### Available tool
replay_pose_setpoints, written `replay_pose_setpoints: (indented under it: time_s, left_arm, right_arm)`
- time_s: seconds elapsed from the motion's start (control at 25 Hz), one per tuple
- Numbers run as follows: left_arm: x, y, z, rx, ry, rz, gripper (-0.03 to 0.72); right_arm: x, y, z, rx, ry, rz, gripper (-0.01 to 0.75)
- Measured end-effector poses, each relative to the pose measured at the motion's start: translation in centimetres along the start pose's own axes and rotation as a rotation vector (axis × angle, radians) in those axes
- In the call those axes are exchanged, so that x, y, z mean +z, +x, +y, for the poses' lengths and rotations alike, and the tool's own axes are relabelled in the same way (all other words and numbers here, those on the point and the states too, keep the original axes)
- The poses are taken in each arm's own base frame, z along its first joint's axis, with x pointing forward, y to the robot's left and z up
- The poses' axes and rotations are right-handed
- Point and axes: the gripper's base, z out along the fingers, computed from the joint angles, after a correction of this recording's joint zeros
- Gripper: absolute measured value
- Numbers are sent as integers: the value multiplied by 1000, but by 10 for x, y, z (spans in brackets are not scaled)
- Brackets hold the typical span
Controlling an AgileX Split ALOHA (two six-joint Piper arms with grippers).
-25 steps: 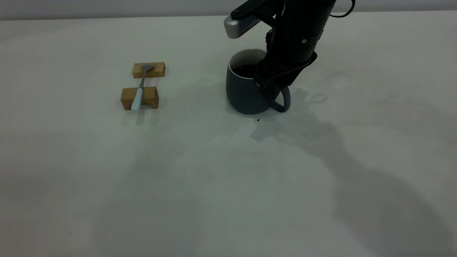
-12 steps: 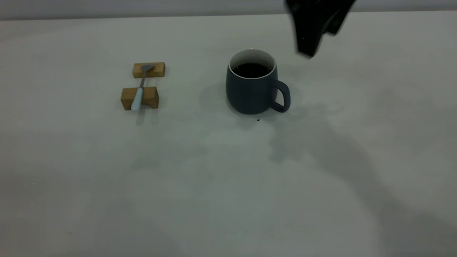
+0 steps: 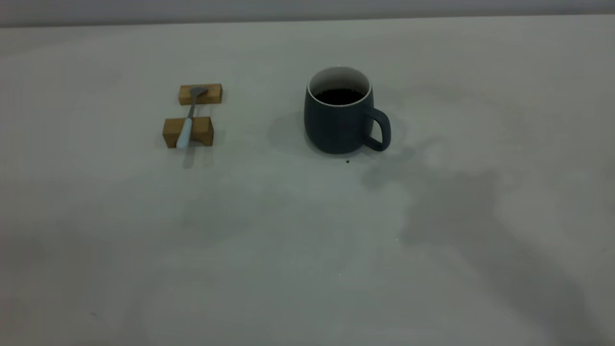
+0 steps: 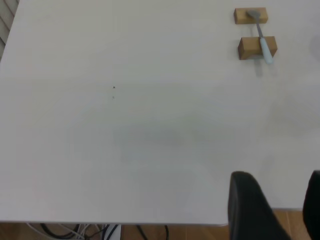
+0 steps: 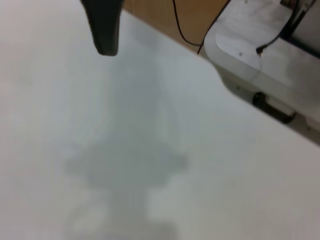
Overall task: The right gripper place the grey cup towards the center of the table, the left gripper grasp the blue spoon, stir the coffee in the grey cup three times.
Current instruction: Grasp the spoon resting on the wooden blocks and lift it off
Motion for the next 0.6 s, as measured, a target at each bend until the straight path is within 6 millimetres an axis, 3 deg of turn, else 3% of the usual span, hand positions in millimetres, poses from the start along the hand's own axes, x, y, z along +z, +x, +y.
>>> replay_pose_setpoints:
  time_s: [0.4, 0.6]
  left_arm:
    - [0, 0, 0, 0, 0, 0, 344]
    - [0, 0, 0, 0, 0, 0, 344]
  right_arm:
    - [-59, 99, 13, -125, 70, -134, 547]
    - [-75, 153, 21, -127, 117, -220, 547]
